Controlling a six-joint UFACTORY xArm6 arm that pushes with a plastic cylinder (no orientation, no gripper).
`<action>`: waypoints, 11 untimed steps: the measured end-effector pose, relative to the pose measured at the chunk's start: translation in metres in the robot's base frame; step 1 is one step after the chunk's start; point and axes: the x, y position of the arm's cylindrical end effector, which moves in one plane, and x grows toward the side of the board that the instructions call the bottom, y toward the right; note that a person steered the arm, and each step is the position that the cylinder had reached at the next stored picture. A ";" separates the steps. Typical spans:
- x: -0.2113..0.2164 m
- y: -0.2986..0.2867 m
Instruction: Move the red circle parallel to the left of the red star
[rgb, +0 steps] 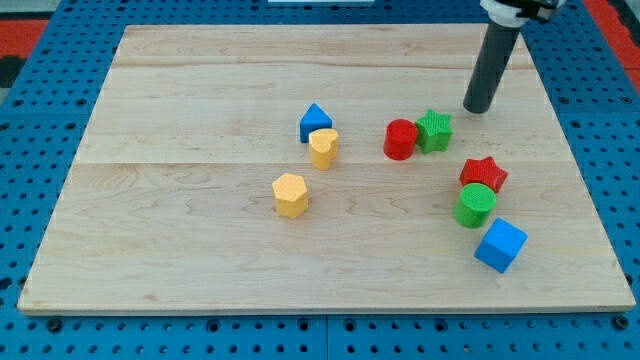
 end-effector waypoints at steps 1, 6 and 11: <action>0.003 -0.054; 0.034 -0.083; 0.108 -0.132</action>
